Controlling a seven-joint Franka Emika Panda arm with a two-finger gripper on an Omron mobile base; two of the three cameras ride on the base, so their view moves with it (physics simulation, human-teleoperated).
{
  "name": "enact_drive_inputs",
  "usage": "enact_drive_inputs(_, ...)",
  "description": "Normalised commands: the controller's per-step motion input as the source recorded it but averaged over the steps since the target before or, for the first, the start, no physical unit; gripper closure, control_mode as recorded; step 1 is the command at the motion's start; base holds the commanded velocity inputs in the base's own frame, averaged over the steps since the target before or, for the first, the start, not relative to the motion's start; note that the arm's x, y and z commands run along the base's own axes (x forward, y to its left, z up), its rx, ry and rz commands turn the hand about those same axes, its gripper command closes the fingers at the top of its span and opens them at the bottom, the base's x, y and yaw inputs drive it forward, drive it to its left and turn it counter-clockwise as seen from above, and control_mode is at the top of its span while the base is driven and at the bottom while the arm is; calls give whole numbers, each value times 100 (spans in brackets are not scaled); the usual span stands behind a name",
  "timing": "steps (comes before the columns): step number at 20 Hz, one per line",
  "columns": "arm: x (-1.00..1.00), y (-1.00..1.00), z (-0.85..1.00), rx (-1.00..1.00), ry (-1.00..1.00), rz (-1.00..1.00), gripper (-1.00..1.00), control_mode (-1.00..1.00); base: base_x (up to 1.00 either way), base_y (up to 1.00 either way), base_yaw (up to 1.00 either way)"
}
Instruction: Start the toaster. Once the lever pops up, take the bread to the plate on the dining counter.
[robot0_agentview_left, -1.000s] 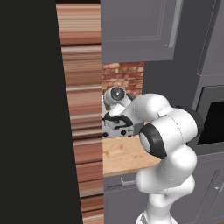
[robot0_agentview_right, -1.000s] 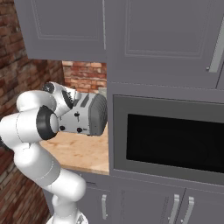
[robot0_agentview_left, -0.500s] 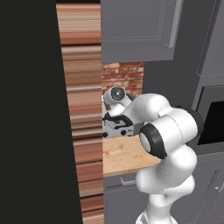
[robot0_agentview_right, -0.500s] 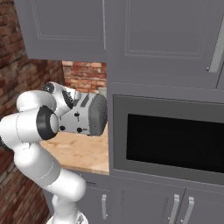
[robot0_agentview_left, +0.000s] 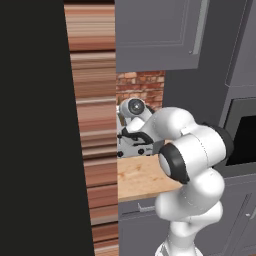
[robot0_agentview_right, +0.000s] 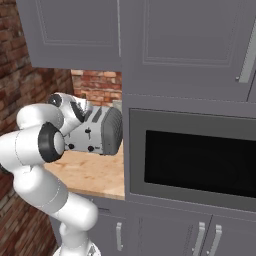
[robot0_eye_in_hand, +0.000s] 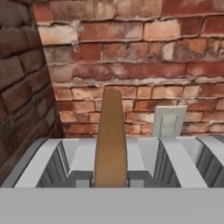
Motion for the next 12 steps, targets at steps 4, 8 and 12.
enact_drive_inputs(4, 0, 0, 31, 0, -10, 0, 100, -100, 0, 0, 0)
enact_drive_inputs(8, 0, 0, 28, -1, -10, 0, 100, -100, 0, 0, 0)
enact_drive_inputs(12, -12, 0, 36, 0, -5, 0, 100, -100, 0, 0, 0)
